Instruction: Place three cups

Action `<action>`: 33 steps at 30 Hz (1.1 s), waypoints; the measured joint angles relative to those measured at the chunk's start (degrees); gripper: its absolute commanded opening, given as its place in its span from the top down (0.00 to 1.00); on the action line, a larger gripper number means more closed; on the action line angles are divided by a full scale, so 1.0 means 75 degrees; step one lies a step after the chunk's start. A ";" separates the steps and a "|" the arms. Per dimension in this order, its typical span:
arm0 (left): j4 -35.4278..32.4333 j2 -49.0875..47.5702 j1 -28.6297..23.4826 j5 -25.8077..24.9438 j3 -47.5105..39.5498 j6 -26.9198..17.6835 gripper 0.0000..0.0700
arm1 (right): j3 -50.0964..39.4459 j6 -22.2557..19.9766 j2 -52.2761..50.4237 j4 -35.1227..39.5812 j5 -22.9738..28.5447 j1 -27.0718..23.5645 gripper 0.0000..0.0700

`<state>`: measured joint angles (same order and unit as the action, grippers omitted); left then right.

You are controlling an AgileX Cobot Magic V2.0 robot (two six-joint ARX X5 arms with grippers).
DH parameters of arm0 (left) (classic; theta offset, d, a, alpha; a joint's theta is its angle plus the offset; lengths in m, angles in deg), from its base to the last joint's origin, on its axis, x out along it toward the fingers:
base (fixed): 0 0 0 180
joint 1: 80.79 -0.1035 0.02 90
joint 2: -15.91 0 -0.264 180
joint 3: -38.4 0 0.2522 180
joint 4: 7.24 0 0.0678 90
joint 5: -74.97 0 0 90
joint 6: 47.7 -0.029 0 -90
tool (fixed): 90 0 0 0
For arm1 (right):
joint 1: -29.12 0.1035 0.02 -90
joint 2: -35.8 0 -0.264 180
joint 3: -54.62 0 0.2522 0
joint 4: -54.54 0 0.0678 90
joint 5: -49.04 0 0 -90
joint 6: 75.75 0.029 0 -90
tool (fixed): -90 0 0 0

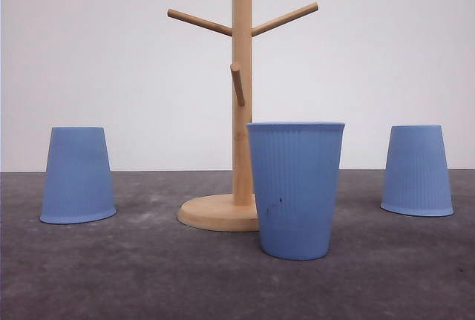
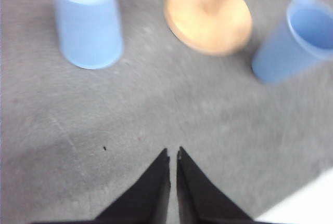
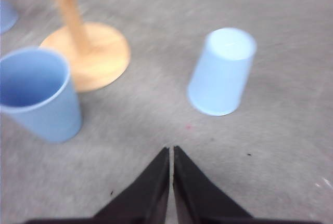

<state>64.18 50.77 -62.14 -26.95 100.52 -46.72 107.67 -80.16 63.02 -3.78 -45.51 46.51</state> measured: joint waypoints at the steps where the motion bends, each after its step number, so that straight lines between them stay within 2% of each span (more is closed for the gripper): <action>1: -0.0002 0.0048 0.0038 0.0002 0.0000 -0.0106 0.73 | 0.0000 -0.0031 0.0057 0.0000 0.0005 0.0064 0.84; 2: 0.0000 0.0084 0.0038 0.0006 0.0000 -0.0161 0.56 | 0.0000 -0.0066 0.0081 0.0000 0.0005 0.0086 0.68; 4: 0.0001 0.0141 0.0038 0.0014 0.0000 -0.0190 0.29 | 0.0000 -0.0110 0.0091 0.0000 0.0008 0.0096 0.37; 6: -0.0002 0.0186 0.0038 0.0016 0.0000 -0.0153 0.28 | 0.0000 -0.0124 0.0089 0.0000 0.0008 0.0096 0.33; 11: -0.0189 0.0541 0.0038 0.0013 0.0000 0.0601 0.28 | 0.0000 -0.0092 0.0083 0.0050 0.0009 0.0096 0.33; 14: -0.0656 0.1035 0.0038 0.0018 0.0003 0.1180 0.28 | 0.0000 -0.0090 0.0086 0.0133 0.0011 0.0096 0.33; 18: -0.1459 0.1870 0.0035 0.0035 0.0003 0.1654 0.26 | 0.0000 -0.0089 0.0083 0.0263 0.0008 0.0096 0.33; 21: -0.2105 0.2494 0.0035 0.0222 0.0016 0.1831 0.25 | 0.0000 -0.0089 0.0083 0.0262 0.0008 0.0096 0.33; 25: -0.2717 0.3331 0.0035 0.0816 0.0190 0.1847 0.24 | 0.0000 -0.0089 0.0083 0.0262 0.0008 0.0096 0.33; 28: -0.3328 0.3872 0.0030 0.1155 0.0277 0.1821 0.17 | 0.0000 -0.0083 0.0083 0.0262 0.0008 0.0096 0.33; 33: -0.4227 0.4765 -0.0113 0.1234 0.0409 0.1786 0.15 | 0.0000 0.0009 0.0083 0.0262 0.0008 0.0096 0.33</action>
<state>32.48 86.51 -62.99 -17.69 103.59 -33.33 107.67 -80.09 63.64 -1.81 -45.45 47.23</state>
